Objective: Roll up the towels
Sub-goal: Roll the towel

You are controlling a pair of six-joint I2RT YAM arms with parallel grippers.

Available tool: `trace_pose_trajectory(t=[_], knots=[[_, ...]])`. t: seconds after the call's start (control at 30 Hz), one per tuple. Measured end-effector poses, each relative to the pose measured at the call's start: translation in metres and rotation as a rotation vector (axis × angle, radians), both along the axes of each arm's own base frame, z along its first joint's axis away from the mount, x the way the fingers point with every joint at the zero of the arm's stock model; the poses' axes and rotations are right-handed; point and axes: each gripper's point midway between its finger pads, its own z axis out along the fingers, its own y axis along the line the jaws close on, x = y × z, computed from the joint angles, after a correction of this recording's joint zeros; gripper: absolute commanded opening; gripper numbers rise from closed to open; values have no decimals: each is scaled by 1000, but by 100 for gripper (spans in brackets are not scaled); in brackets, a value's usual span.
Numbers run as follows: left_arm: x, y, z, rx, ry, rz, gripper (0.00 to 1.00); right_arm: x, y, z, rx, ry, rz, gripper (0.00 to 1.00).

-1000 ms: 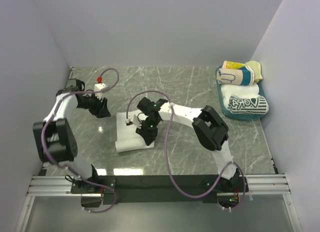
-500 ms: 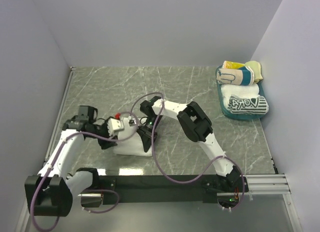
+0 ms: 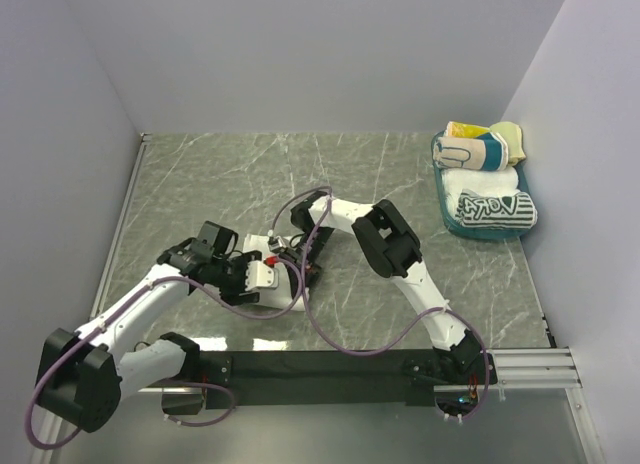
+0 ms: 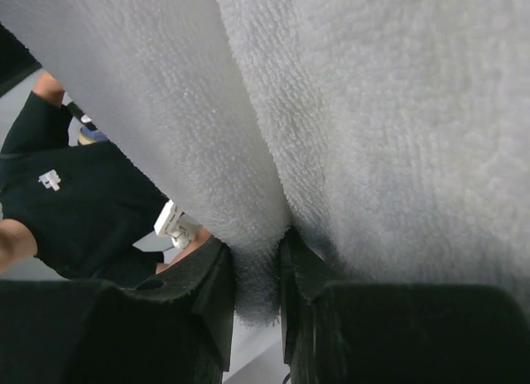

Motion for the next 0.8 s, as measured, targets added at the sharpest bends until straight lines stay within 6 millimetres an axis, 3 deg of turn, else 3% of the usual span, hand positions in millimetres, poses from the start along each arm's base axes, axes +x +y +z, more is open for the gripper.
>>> trace_pose_trajectory(t=[0.13,0.27,0.37,0.4,0.47,0.57,0.6,0.67,0.8], knots=[[4,-6,-11,32,-15,-23,59,2,0,0,-17,-9,4,0],[-2,-2,-28,79,15,-37,27,4,0,0,-30,-11,1,0],[-1,-1,-34,94,20,-41,16,6,0,0,-31,-11,-7,14],[0,-1,-36,96,24,-39,12,9,-1,0,-33,-14,-11,27],[3,-2,-38,100,35,-31,1,16,-3,1,-38,-24,-27,40],[11,-6,-39,108,80,-3,1,38,-11,-1,-46,-63,-68,65],[14,-7,-39,106,96,6,1,46,-14,2,-46,-62,-93,78],[21,-10,-39,97,138,27,1,62,-22,12,-36,-92,-133,79],[29,-10,-38,80,274,75,1,118,-53,17,-33,-402,-184,78]])
